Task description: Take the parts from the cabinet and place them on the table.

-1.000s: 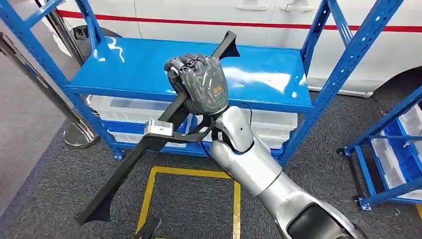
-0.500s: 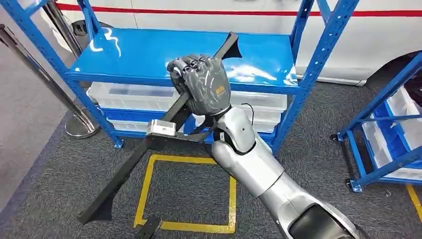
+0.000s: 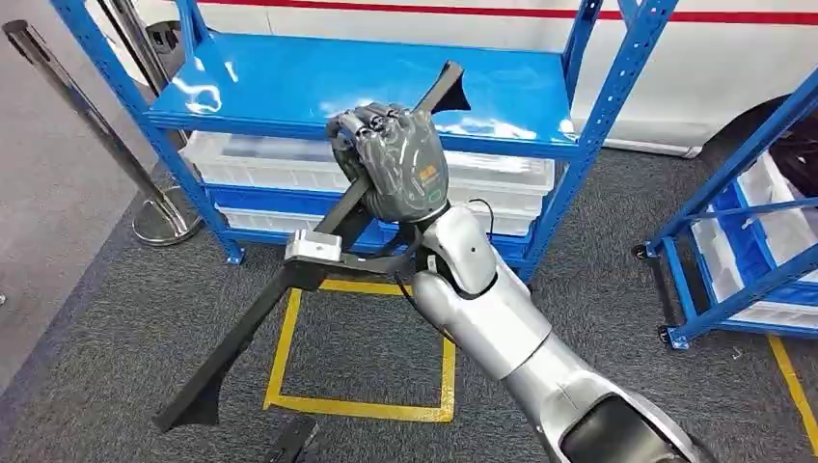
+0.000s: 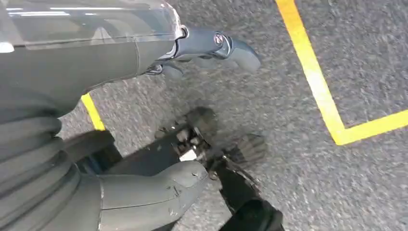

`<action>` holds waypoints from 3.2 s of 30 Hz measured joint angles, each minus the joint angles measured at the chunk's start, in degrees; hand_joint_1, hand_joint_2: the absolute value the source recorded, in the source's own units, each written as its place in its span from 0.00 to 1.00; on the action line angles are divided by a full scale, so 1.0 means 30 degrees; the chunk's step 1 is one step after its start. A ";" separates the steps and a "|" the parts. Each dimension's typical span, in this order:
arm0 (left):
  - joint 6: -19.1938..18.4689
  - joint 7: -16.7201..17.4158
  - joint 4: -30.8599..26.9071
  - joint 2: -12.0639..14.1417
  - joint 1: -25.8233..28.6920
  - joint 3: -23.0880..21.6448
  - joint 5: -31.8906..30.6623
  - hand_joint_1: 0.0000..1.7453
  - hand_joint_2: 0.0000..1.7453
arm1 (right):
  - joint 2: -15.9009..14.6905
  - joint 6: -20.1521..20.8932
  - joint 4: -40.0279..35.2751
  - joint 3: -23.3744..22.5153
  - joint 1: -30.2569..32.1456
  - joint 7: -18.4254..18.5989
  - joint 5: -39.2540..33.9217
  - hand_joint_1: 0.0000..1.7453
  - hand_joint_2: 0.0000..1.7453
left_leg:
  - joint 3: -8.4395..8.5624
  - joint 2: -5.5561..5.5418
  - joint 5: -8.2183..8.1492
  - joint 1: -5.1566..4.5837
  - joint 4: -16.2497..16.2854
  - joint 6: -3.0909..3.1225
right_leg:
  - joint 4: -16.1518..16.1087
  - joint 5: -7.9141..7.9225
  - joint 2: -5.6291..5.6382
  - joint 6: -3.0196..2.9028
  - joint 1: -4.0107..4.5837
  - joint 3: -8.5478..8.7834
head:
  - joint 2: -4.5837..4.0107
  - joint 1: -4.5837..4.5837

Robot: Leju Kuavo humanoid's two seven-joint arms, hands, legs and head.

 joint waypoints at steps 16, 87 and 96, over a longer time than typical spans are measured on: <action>-0.0058 -0.0226 0.0000 -0.0132 0.0237 -0.0269 -0.0022 0.00 1.00 | -0.0081 -0.0314 -0.0408 -0.0008 0.0524 -0.0321 0.0510 1.00 1.00 | -0.2875 -0.0185 0.0180 -0.0049 0.1489 -0.0555 | -0.1153 -0.0989 -0.0170 -0.0748 -0.0070 0.2759 | 0.0000 0.0002; -0.0204 -0.0095 -0.0015 -0.0467 -0.0262 -0.0299 0.0015 0.00 1.00 | -0.0088 -0.0292 0.0306 -0.0481 0.0181 -0.0562 0.0590 1.00 1.00 | 0.0370 -0.0127 -0.1018 -0.0013 0.0395 -0.0383 | -0.0135 -0.0312 -0.0244 -0.0545 0.0187 0.0841 | 0.0000 0.0052; -0.0226 -0.0131 -0.0015 -0.0511 -0.0308 -0.0299 0.0044 0.00 1.00 | -0.0161 0.0218 0.0517 -0.0547 0.0088 -0.0831 -0.0473 1.00 1.00 | -0.1445 0.0035 0.0805 0.0054 0.0138 0.0350 | 0.5331 -0.3979 -0.0081 0.0291 -0.0112 -0.0864 | 0.0000 0.0083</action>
